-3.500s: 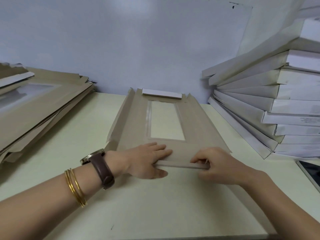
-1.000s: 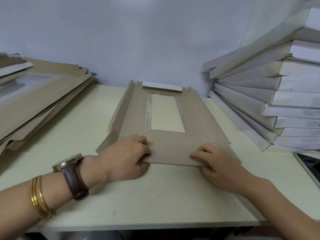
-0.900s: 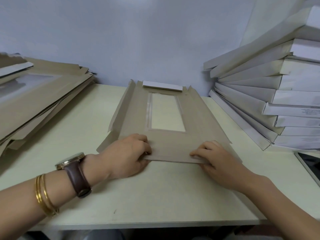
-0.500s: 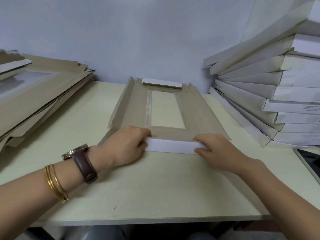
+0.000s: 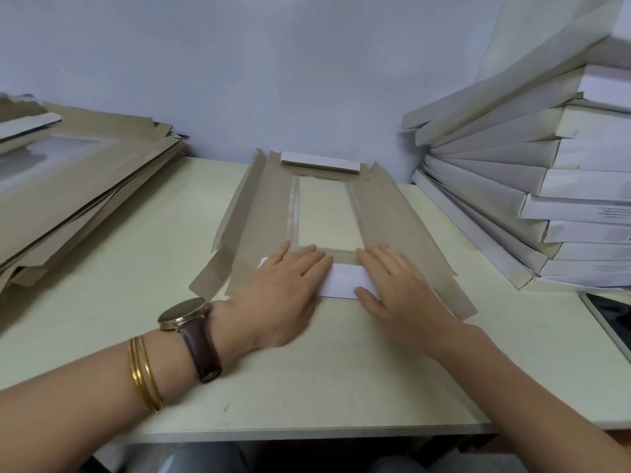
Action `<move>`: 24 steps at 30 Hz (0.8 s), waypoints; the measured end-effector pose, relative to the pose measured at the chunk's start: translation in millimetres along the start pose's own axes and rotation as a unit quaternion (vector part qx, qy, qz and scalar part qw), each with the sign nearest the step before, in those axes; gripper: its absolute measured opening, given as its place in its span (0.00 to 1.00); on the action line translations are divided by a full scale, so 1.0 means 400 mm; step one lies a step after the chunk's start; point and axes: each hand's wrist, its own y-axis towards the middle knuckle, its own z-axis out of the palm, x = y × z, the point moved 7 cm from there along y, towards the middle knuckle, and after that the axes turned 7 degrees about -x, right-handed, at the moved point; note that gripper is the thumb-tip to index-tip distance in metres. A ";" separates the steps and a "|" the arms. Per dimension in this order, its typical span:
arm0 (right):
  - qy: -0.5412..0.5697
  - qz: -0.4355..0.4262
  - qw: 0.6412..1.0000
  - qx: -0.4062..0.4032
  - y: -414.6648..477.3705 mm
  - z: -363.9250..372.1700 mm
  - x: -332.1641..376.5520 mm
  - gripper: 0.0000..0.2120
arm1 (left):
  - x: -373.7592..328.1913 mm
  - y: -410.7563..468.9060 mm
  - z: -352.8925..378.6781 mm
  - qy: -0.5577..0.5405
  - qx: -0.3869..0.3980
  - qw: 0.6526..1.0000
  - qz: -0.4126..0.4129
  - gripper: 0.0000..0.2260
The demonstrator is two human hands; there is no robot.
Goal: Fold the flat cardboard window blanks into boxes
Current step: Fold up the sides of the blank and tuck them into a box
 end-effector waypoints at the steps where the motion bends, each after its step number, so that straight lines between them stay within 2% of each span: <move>1: 0.029 -0.001 1.000 0.001 0.002 0.007 0.024 0.28 | -0.014 0.005 0.010 -0.001 0.005 1.000 0.003 0.27; 4: 0.150 0.022 0.988 0.026 0.011 0.041 0.079 0.31 | -0.041 0.024 0.032 -0.046 0.011 0.999 0.008 0.28; 9: 0.233 0.080 0.965 0.093 0.031 0.098 0.098 0.34 | -0.032 0.041 0.053 -0.088 0.059 0.994 0.000 0.28; 13: 0.208 0.066 0.965 0.142 0.029 0.115 0.100 0.37 | -0.023 0.038 0.074 -0.083 0.111 0.990 -0.017 0.28; 18: 0.200 0.064 0.961 0.179 0.029 0.116 0.090 0.37 | -0.019 0.041 0.083 -0.092 0.138 0.986 -0.026 0.29; 24: 0.121 0.040 0.968 0.217 0.005 0.117 0.043 0.37 | -0.001 0.033 0.098 -0.059 0.186 0.980 -0.046 0.33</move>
